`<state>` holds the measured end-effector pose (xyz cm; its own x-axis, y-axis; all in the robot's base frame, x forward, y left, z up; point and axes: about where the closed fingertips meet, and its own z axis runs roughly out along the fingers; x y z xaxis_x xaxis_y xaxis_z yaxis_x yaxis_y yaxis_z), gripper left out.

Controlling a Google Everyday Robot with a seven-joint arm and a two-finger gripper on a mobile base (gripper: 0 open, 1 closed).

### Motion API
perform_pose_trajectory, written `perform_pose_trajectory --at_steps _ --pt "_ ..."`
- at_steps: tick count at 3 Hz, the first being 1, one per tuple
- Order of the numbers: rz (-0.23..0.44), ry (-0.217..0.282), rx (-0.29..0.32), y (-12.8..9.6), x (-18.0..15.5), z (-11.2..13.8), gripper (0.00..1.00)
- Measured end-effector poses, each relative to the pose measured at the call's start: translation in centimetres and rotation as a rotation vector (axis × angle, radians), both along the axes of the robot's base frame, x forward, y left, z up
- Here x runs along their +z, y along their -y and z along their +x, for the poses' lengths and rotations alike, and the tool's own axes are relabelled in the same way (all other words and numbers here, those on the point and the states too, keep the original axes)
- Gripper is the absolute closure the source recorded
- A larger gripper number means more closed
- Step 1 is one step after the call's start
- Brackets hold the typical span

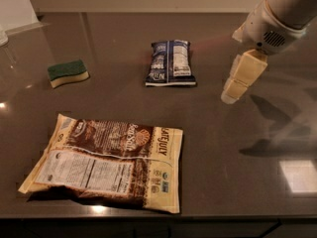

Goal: Move blue chip bag near brown chip bag

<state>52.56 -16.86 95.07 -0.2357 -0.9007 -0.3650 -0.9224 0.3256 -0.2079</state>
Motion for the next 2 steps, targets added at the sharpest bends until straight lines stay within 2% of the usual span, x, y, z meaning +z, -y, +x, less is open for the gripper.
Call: perform_pose_trajectory --at_steps 1,2 --pt "0.041 -0.027 -0.084 -1.9 -1.1 4.1 0.00" --pt "0.066 -0.062 -0.163 -4.6 -2.2 7.0 0.00"
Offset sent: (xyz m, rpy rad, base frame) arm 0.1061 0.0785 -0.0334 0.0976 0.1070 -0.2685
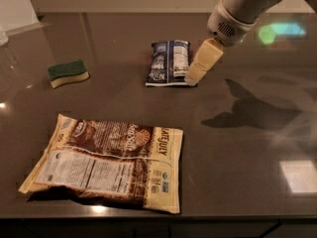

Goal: Move blue chip bag near brown chip bag

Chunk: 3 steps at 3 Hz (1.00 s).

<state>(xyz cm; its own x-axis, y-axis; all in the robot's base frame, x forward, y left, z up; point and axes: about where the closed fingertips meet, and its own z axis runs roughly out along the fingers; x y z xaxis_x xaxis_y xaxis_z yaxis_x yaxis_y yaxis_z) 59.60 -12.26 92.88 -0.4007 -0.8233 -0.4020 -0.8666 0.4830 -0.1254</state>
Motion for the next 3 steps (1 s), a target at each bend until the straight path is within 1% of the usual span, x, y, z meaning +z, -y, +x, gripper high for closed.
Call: perform_pose_trajectory --at_steps 1,2,3 --pt "0.012 -0.040 -0.091 -2.3 -1.5 2.5 0.00" --pt "0.018 -0.057 -0.196 -3.9 -2.7 5.0 0.00" --pt "0.020 -0.053 -0.297 -4.5 -3.9 7.1 0.00"
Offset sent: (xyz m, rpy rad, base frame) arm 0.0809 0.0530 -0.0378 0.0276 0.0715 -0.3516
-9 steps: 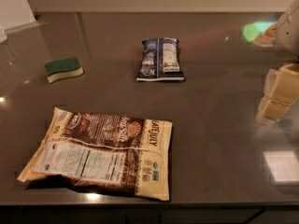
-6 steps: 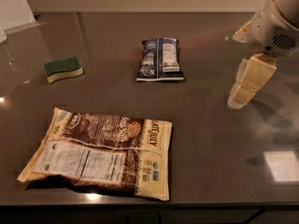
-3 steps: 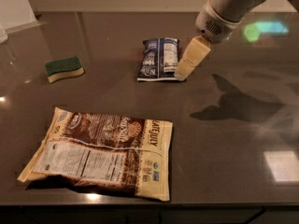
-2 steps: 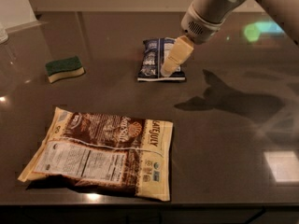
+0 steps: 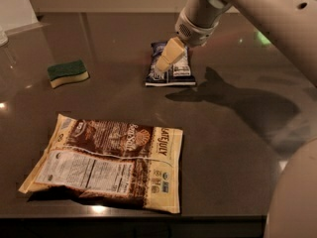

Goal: Move blue chip bag near brown chip bag

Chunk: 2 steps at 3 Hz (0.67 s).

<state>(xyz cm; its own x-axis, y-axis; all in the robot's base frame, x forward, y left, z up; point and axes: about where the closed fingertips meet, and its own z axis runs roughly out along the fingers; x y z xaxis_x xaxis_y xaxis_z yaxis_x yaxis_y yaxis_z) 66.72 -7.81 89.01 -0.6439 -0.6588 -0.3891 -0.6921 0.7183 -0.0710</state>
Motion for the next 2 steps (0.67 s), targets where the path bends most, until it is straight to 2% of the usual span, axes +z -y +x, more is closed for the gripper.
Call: perform_pose_trajectory --at_steps 1,2 --pt "0.003 0.005 -0.081 -0.5 -1.1 2.0 0.00" --pt "-0.005 0.016 -0.136 -1.0 -2.0 3.6 0.00"
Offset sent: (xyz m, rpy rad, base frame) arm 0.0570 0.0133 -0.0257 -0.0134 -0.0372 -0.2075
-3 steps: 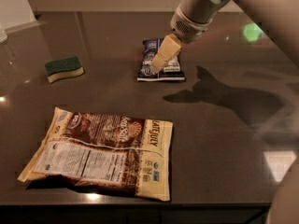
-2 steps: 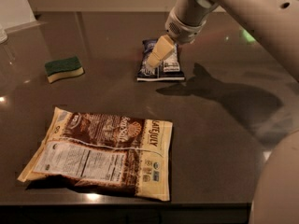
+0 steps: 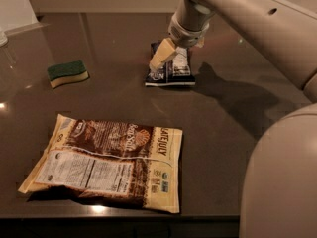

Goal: Move blue chip bag near brown chip bag

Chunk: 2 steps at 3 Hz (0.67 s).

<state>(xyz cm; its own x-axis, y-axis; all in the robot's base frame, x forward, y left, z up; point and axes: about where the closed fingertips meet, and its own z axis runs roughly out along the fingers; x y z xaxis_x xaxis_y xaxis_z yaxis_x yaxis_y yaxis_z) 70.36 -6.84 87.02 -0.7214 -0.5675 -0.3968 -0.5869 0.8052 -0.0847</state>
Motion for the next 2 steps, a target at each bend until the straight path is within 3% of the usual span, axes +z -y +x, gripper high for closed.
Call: perform_pose_trajectory --at_steps 2 --pt "-0.015 -0.013 -0.068 0.12 -1.45 1.94 0.00"
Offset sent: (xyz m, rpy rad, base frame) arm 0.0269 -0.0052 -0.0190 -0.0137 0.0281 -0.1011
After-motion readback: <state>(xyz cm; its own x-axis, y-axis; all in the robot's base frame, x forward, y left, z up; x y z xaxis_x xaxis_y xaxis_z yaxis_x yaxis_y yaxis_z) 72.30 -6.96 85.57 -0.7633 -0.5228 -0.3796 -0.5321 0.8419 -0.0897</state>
